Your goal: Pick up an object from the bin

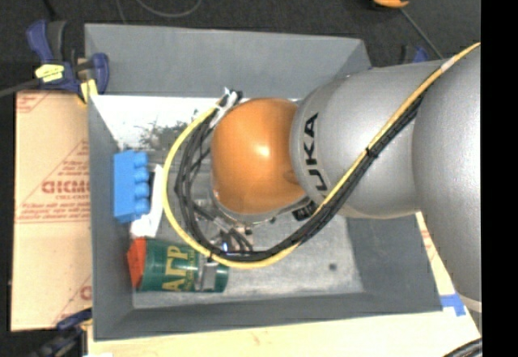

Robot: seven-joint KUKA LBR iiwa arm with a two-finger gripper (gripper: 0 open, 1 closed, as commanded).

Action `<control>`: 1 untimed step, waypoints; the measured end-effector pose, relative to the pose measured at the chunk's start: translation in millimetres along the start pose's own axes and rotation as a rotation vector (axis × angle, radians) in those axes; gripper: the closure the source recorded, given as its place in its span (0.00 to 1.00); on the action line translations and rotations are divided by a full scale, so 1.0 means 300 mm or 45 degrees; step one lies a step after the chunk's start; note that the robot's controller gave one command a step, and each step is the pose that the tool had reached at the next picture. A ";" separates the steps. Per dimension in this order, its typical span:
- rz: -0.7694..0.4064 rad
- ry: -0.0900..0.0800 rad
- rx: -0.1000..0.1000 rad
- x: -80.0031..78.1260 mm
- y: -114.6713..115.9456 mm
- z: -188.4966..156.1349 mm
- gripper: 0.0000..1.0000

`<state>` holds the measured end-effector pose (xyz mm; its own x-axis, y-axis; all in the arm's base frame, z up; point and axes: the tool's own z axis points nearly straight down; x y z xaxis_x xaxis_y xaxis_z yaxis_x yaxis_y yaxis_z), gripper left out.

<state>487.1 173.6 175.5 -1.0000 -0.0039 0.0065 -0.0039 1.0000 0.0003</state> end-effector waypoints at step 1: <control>0.004 -0.010 -0.002 -0.007 -0.002 -0.014 0.00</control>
Offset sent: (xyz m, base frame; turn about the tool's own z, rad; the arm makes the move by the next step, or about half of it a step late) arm 0.0040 0.0150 -0.0911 -0.0531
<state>489.2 172.9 179.7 -1.0000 -0.0006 -0.0015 -0.0006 1.0000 0.0021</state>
